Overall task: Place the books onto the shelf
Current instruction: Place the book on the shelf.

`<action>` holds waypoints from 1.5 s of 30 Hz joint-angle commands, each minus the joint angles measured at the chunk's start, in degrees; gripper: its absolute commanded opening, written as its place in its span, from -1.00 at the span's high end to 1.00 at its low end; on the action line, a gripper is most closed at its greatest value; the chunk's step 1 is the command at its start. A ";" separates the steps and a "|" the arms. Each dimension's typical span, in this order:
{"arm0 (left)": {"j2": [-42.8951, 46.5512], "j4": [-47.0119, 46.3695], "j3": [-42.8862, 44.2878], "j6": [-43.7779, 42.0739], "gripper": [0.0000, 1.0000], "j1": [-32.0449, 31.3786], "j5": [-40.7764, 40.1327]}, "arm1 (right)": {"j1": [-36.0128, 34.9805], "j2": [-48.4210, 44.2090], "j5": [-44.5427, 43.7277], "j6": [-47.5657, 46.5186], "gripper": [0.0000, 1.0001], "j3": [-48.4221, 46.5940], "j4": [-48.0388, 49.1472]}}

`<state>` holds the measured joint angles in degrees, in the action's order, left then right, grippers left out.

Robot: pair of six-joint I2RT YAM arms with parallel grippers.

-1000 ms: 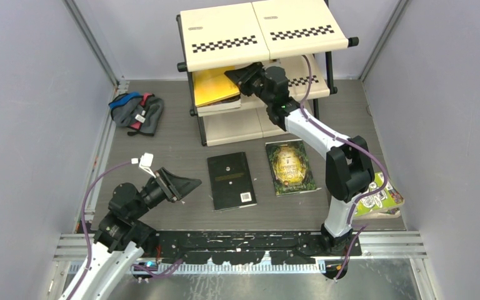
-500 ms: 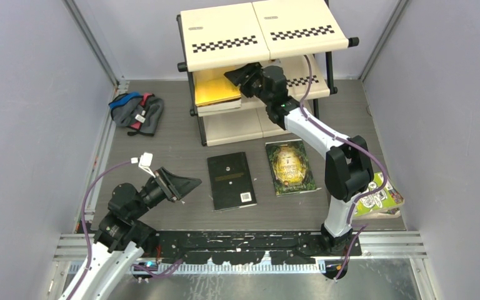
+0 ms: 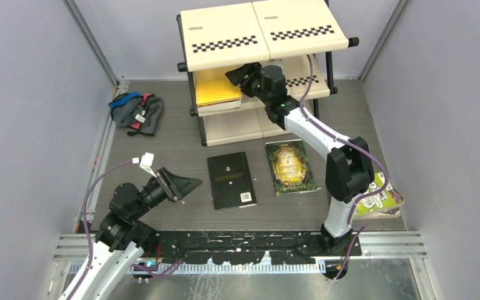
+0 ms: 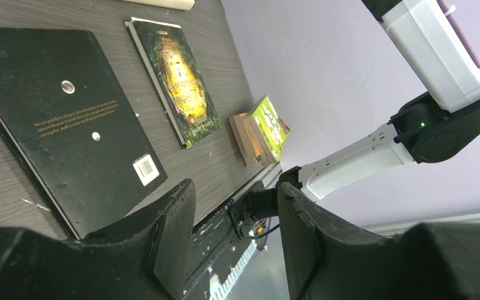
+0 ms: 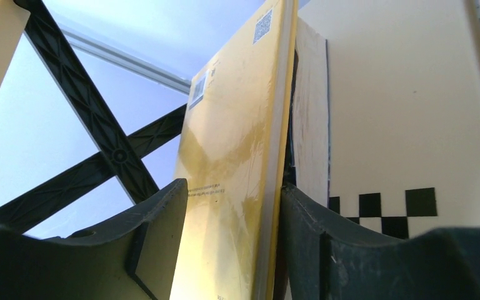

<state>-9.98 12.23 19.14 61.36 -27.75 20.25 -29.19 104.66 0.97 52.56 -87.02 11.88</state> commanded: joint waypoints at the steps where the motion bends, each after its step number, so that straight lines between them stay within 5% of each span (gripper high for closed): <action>1: -0.48 -4.26 -0.25 0.43 -0.03 0.03 1.59 | -0.17 -3.47 -4.72 -4.43 -0.22 -1.68 -2.73; 19: -0.45 -3.91 -0.68 -0.22 -0.03 0.00 1.16 | -0.36 -7.63 -10.23 -8.29 -0.26 2.58 -3.31; 37: -2.56 -3.17 -5.59 -4.41 -0.02 0.03 -4.39 | -1.95 -32.52 -13.04 -14.30 -0.50 23.74 -6.65; 45: -5.44 -5.43 -5.73 -5.46 -0.01 -0.03 -5.72 | -1.67 -29.71 -9.87 -18.01 -0.50 23.99 -4.66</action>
<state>-14.28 10.90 12.71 57.69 -27.75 15.68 -31.11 75.66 -8.97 40.77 -61.23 0.78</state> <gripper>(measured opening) 0.509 0.752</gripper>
